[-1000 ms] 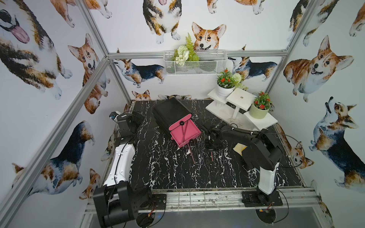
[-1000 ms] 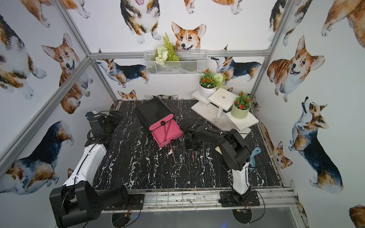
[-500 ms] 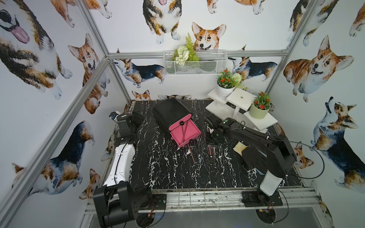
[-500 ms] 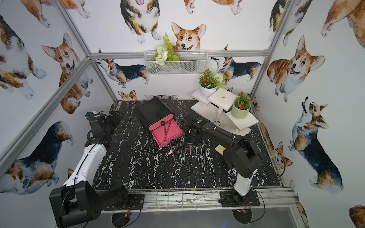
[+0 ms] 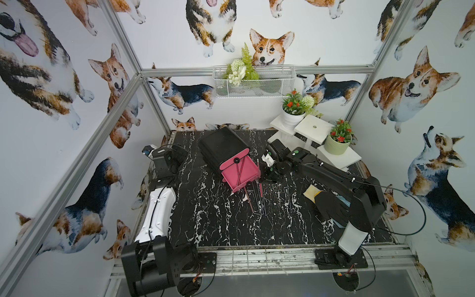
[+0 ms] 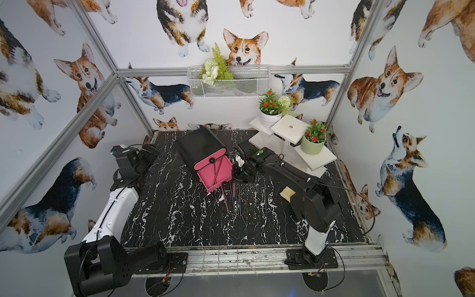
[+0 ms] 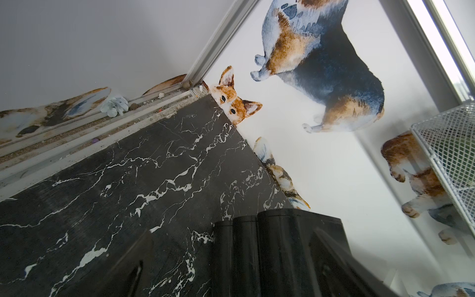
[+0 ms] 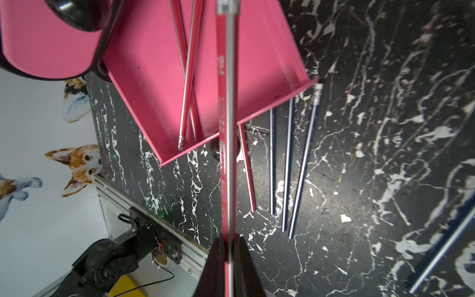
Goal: Please place the pencils in the drawer according to their color
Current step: Place the pencil in the drawer.
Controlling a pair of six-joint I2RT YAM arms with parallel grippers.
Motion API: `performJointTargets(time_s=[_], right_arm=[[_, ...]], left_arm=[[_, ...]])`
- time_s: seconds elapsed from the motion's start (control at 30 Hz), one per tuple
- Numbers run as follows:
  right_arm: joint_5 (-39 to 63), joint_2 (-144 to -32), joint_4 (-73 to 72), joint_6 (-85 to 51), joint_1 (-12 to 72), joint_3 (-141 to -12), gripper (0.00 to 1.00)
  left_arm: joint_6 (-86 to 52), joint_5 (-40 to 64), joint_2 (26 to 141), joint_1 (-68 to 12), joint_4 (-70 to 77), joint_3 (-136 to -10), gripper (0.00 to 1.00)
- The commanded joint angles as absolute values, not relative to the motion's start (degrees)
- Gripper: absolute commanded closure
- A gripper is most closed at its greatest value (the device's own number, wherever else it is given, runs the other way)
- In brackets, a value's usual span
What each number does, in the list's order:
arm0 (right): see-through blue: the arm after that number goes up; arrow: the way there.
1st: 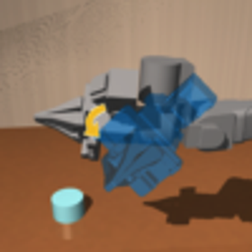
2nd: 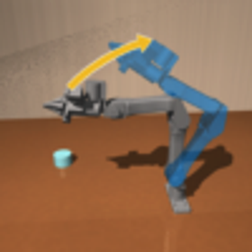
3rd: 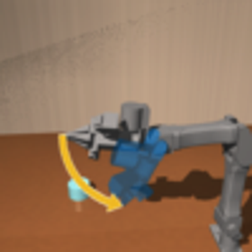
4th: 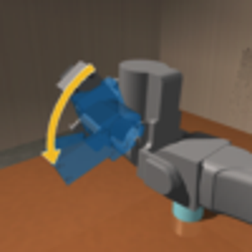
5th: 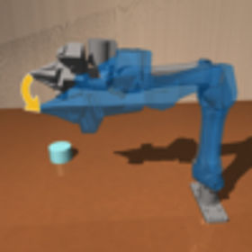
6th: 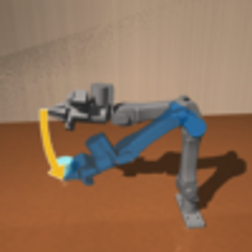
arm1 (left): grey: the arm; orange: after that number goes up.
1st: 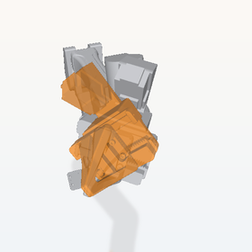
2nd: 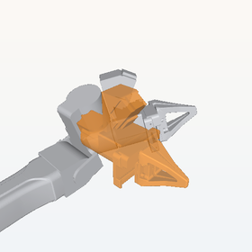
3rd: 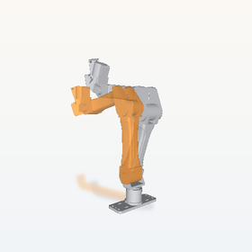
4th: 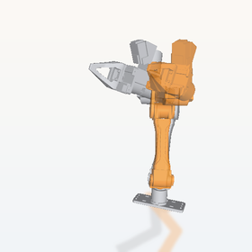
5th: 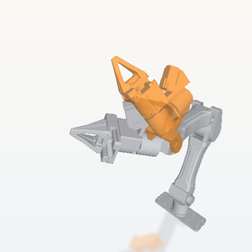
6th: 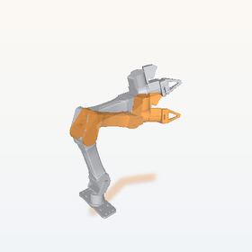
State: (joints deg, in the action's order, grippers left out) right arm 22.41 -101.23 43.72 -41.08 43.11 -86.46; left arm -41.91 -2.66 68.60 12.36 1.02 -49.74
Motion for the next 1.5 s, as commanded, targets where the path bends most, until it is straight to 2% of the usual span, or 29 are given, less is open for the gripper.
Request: performJointTargets(time_s=[0.0, 0.57, 1.47], right_arm=[[29.6, -103.0, 40.1, -43.7, 43.0, -87.6, 1.0], [38.0, -111.8, 33.8, -49.7, 42.1, -92.2, 1.0], [33.7, -122.8, 33.9, -51.7, 41.3, -104.1, 1.0]], left_arm=[[-41.1, -3.0, 68.2, 12.4, 1.4, -50.2, 0.0], [-41.0, -3.1, 68.2, 12.4, 1.4, -50.3, 0.0], [-41.1, -2.8, 68.6, 12.4, 1.8, -50.0, 0.0]])
